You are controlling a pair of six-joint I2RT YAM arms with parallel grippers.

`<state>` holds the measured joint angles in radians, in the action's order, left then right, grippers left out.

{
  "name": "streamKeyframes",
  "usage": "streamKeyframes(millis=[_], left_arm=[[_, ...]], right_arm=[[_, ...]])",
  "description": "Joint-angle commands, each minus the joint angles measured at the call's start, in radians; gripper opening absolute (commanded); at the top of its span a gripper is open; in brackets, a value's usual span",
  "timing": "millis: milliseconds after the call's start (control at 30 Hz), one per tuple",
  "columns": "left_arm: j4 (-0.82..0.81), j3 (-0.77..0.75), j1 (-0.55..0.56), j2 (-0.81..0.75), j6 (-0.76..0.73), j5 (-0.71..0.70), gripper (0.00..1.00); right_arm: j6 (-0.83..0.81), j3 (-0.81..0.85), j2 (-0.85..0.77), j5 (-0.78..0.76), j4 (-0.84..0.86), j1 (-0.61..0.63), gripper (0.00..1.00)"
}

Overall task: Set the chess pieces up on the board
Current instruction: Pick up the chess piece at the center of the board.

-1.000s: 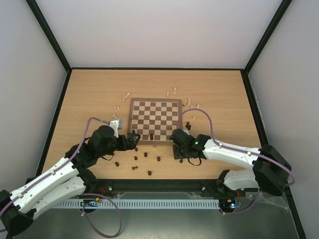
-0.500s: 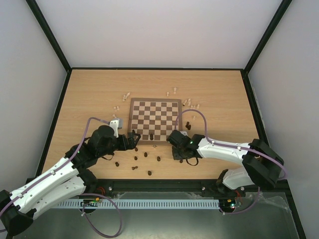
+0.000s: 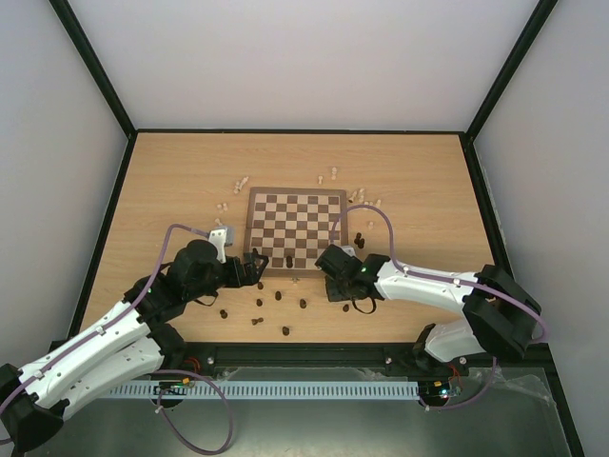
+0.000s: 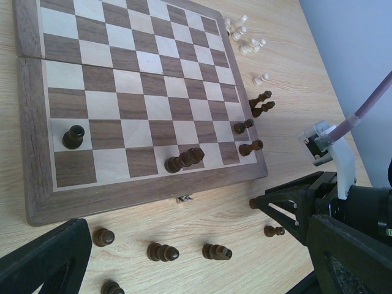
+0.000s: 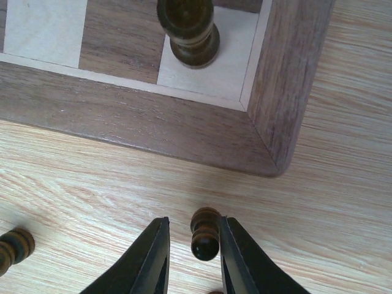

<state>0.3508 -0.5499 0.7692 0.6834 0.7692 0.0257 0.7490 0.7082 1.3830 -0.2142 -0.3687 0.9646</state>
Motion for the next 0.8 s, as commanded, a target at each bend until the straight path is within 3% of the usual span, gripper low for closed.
streamKeyframes(millis=[0, 367, 533, 767], left_arm=[[-0.023, 0.01, 0.003, -0.003, -0.005, 0.003, 0.99], [-0.026, 0.022, 0.004, -0.01, 0.001, 0.005, 0.99], [-0.03, 0.021, 0.004, -0.008, -0.001, 0.006, 0.99], [-0.031, 0.025, 0.004, -0.009, -0.002, 0.005, 0.99]], right_arm=[[-0.003, 0.022, 0.012, -0.022, -0.044, 0.007, 0.22], [-0.003, 0.021, 0.025, -0.035, -0.062, 0.008, 0.18], [-0.007, 0.028, 0.018, -0.034, -0.069, 0.008, 0.07], [-0.028, 0.082, 0.017, -0.024, -0.097, 0.008, 0.05]])
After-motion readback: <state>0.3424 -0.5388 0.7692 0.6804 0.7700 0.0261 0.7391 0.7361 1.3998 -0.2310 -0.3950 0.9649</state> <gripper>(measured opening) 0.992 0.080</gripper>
